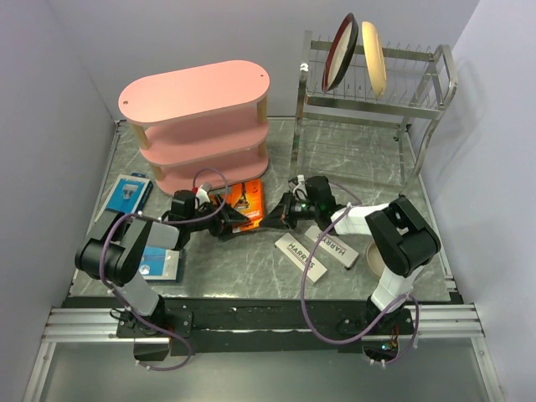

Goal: Place and organize the shaving razors onto the shelf

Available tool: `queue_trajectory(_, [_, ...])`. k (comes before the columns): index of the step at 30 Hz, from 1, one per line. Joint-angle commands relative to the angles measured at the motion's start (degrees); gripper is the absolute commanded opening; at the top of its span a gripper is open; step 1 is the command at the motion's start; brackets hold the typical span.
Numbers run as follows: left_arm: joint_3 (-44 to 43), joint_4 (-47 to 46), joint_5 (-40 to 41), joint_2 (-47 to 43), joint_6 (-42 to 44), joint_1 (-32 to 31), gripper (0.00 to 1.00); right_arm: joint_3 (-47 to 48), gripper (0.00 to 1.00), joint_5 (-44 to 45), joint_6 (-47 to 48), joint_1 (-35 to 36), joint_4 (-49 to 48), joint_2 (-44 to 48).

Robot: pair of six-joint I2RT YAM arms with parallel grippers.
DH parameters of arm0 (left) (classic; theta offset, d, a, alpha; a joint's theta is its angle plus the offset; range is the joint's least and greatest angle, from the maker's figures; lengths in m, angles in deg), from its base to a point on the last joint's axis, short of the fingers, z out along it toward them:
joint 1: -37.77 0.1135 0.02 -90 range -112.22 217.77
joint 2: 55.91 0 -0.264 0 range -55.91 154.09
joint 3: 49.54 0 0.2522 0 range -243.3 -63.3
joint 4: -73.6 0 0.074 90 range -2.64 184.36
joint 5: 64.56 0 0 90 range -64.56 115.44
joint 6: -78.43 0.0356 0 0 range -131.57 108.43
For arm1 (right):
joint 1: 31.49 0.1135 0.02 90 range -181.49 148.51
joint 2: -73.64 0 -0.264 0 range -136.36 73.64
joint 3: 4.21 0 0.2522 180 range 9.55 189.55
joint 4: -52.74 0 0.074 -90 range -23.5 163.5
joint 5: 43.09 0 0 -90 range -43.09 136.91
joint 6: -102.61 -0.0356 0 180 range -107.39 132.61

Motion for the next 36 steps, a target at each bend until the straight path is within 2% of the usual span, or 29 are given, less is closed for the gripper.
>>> queue_trajectory(1, [-2.40,-2.97,-1.44,-1.44,0.19,0.20,0.57,4.30,0.00,-0.58,3.07,-0.12,2.21,0.36])
queue_trajectory(3, [-2.49,-2.27,-1.00,-3.37,0.98,0.47,0.52,4.74,0.00,-0.14,3.78,-0.12,3.61,-0.25])
queue_trajectory(4, [-2.49,-1.22,-0.39,-4.16,1.16,0.90,0.40,5.26,0.00,0.04,4.74,-0.21,4.23,-0.25])
queue_trajectory(5, [-2.57,-0.78,-0.12,-4.95,1.51,1.26,0.33,5.44,0.00,0.04,5.10,-0.12,4.68,-0.34])
queue_trajectory(7, [-2.58,2.28,1.10,-6.98,2.30,2.22,0.25,6.14,0.00,0.48,6.41,-0.12,5.82,-0.43])
queue_trajectory(10, [-0.83,2.31,3.04,-8.39,1.86,3.63,0.22,6.85,0.00,0.83,8.61,0.14,7.66,-0.34])
queue_trajectory(18, [0.24,-2.26,1.73,-9.00,2.12,4.07,0.12,8.78,0.00,1.44,15.20,2.42,10.83,1.85])
queue_trajectory(25, [-3.35,-4.03,-0.46,-10.50,4.67,4.07,0.01,13.52,0.00,2.23,21.00,4.27,12.58,3.78])
queue_trajectory(36, [-6.53,-3.14,-0.21,-16.03,9.77,3.90,0.01,22.22,0.00,5.92,33.49,7.43,18.21,5.90])
